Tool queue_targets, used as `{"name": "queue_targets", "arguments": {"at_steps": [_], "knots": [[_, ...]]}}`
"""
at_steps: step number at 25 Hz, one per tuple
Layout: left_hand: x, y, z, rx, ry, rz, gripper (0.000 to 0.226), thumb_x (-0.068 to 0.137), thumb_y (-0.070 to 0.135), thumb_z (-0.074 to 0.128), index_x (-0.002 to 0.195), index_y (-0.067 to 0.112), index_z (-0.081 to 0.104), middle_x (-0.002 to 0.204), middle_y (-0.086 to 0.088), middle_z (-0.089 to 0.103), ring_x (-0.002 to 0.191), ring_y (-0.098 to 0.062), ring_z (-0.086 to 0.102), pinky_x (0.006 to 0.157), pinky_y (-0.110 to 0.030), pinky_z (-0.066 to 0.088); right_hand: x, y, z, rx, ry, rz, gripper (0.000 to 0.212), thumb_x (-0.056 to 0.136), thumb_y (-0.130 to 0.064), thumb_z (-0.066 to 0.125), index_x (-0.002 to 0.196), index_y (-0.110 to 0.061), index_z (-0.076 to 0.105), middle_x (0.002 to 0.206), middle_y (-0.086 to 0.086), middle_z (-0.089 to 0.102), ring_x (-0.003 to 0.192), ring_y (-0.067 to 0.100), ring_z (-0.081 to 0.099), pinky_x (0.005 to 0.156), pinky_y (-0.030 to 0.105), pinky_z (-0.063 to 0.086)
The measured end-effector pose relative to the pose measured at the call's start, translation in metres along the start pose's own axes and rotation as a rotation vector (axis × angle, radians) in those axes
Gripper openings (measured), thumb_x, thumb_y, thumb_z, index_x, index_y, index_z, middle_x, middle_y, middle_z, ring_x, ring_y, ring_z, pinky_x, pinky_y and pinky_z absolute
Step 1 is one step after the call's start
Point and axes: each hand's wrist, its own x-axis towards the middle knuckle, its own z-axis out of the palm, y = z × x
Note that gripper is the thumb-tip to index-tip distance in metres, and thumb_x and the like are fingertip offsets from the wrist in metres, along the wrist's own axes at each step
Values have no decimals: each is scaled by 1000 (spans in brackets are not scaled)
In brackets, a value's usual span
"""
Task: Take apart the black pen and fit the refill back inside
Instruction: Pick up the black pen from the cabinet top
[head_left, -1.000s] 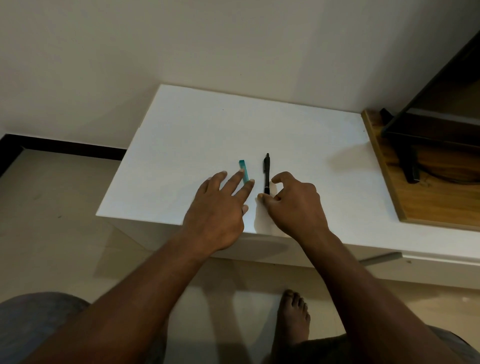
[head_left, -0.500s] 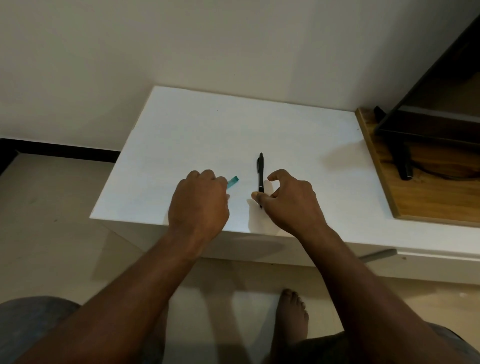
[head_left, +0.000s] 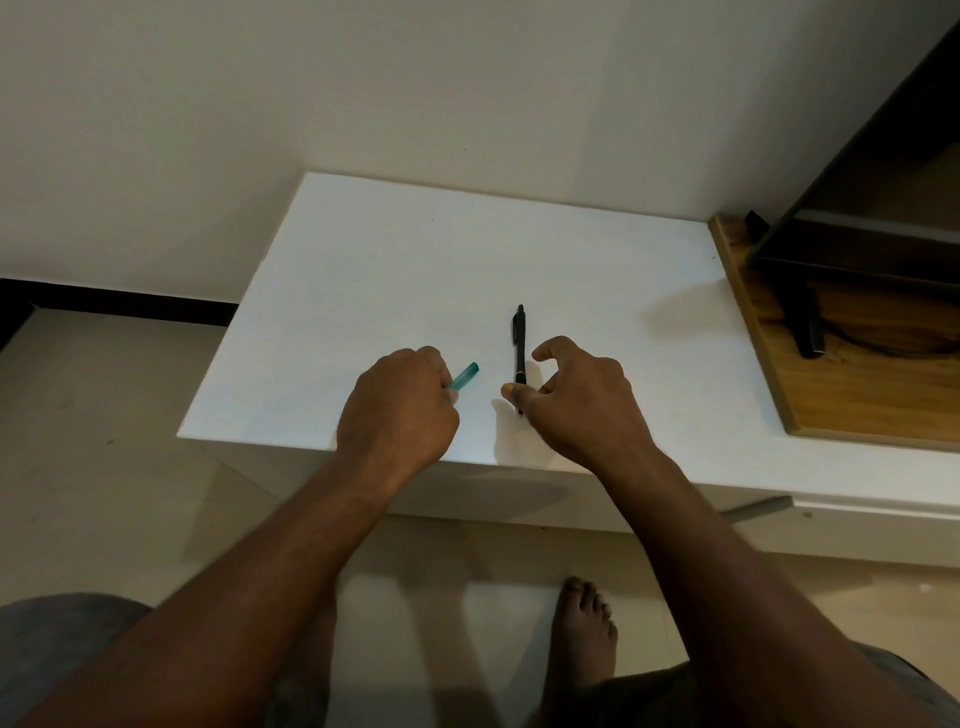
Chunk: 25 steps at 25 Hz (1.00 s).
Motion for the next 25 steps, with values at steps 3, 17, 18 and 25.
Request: {"name": "queue_targets", "arguments": {"at_steps": [3, 17, 18, 25], "knots": [[0, 1, -1, -70, 2, -46, 4, 92, 25, 68, 95, 22, 69, 89, 3, 70, 78, -19, 64, 65, -31, 49, 0, 0, 0, -1, 0, 6, 58, 87, -58, 73, 134, -28, 58, 111, 4, 76, 100, 22, 69, 71, 30, 44], [3, -6, 1, -9, 64, -60, 15, 91, 35, 72, 99, 24, 67, 93, 3, 70, 78, -17, 63, 64, -29, 44, -3, -3, -2, -3, -29, 25, 55, 89, -55, 73, 134, -28, 58, 108, 4, 75, 102, 23, 68, 75, 32, 47], [3, -6, 2, -2, 76, -56, 19, 90, 36, 73, 104, 24, 67, 96, 3, 70, 80, -18, 64, 64, -29, 43, -3, -3, -2, -7, -27, 27, 55, 89, -55, 73, 134, -28, 58, 107, 5, 75, 103, 24, 68, 76, 32, 49], [2, -6, 1, 7, 92, -37, 39, 89, 46, 71, 121, 25, 63, 114, 1, 66, 93, -22, 67, 70, -32, 49, -8, -8, 2, -32, 12, -13, 50, 90, -35, 77, 134, -21, 59, 101, 4, 76, 100, 26, 70, 87, 39, 57]]}}
